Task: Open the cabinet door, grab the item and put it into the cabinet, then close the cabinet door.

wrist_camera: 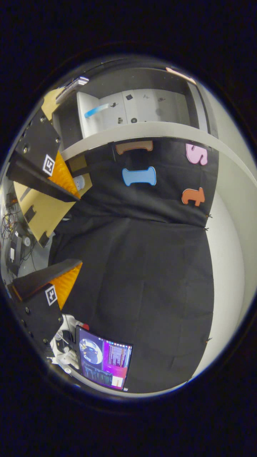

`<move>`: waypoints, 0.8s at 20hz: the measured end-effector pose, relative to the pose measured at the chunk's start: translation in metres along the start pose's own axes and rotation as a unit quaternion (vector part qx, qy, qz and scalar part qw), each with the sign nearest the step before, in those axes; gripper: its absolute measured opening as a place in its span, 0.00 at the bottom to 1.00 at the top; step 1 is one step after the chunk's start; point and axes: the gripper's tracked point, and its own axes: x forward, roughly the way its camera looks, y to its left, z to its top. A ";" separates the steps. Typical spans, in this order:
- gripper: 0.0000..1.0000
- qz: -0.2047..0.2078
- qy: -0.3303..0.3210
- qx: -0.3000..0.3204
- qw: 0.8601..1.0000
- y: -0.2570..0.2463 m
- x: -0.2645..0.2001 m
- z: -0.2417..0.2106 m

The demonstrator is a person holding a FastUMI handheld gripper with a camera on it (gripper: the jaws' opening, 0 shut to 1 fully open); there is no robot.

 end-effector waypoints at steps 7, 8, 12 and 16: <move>0.96 0.024 0.002 -0.016 1.000 0.031 0.008 -0.002; 0.95 0.024 0.002 -0.016 1.000 0.032 0.008 -0.001; 0.95 0.053 0.007 -0.017 0.998 0.042 0.006 -0.004; 0.95 0.096 0.010 -0.031 0.995 0.059 -0.002 -0.005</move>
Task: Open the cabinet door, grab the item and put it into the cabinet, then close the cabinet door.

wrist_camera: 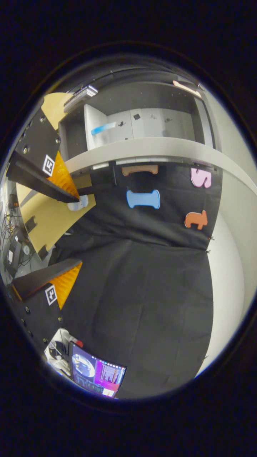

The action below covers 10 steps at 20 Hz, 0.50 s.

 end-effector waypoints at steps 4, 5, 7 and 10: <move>0.95 0.011 -0.001 -0.025 1.000 0.006 -0.002 -0.003; 0.94 0.016 0.001 -0.030 0.999 0.007 -0.003 -0.004; 0.95 0.033 0.001 -0.031 0.999 0.013 -0.005 -0.004; 0.95 0.065 0.006 -0.026 0.998 0.022 -0.008 -0.006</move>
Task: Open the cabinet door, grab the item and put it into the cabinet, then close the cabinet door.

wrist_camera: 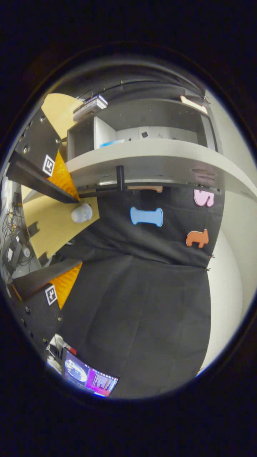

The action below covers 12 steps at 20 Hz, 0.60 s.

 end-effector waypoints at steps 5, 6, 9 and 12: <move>0.95 0.061 0.001 -0.007 0.998 0.026 -0.008 -0.001; 0.95 0.074 0.001 -0.004 0.997 0.032 -0.009 -0.002; 0.95 0.118 0.002 0.009 0.993 0.053 -0.015 -0.004; 0.95 0.150 0.003 0.022 0.989 0.069 -0.017 -0.006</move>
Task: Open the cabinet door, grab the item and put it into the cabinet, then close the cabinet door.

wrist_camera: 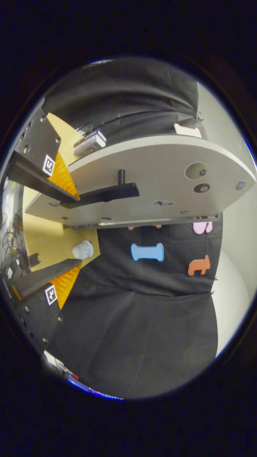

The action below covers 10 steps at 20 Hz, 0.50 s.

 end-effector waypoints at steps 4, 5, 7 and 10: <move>0.95 0.033 0.000 0.006 0.999 0.019 0.003 -0.001; 0.95 0.045 0.001 0.005 0.999 0.025 0.004 -0.001; 0.95 0.074 0.004 0.006 0.997 0.042 0.009 -0.003; 0.96 0.120 0.004 0.015 0.993 0.073 0.021 -0.001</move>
